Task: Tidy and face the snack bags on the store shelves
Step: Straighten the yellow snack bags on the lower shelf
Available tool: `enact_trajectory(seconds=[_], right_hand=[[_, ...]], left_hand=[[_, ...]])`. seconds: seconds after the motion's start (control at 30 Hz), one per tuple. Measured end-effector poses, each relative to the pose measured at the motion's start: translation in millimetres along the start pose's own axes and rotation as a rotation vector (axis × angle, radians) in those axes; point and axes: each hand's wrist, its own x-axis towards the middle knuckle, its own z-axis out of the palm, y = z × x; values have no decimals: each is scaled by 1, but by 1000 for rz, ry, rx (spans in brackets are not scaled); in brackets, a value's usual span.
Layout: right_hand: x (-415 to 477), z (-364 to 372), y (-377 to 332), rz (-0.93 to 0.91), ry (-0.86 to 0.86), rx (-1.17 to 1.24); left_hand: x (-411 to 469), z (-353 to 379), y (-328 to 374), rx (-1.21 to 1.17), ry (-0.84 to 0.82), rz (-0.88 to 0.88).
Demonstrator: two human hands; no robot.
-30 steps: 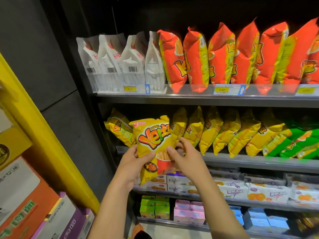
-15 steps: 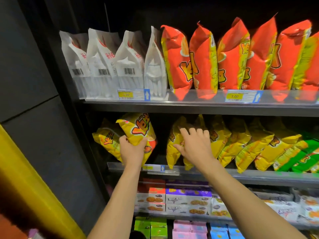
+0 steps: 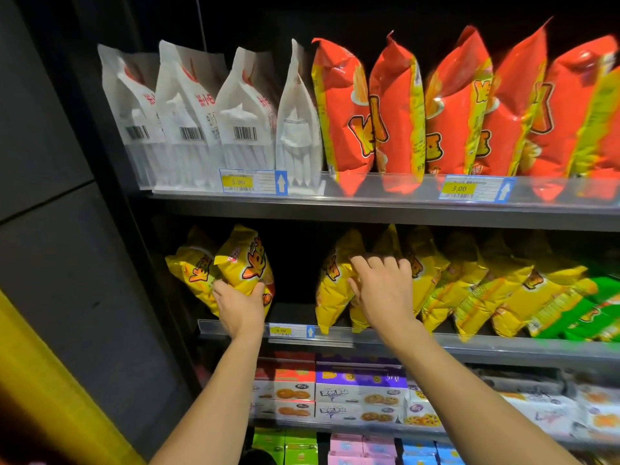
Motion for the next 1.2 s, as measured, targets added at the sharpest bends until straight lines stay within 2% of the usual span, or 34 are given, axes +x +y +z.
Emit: enact_trajectory(seconds=[0.43, 0.53, 0.7, 0.8, 0.93, 1.1, 1.2], right_hand=[[-7, 5, 8, -7, 183, 129], [-9, -3, 8, 2, 251, 230], [-13, -30, 8, 81, 306, 389], [-18, -50, 6, 189, 299, 529], [-35, -83, 5, 257, 279, 659], [-55, -118, 15, 347, 75, 755], [-68, -140, 28, 450, -3, 1034]], left_hand=[[-25, -12, 3, 28, 6, 5], [-58, -14, 10, 17, -28, 200], [-109, -5, 31, 60, -315, 545], [-128, -3, 41, 150, -366, 621], [-146, -15, 49, 221, -312, 630], [-169, -42, 56, 224, -310, 621], [-183, -53, 59, 223, -363, 587]])
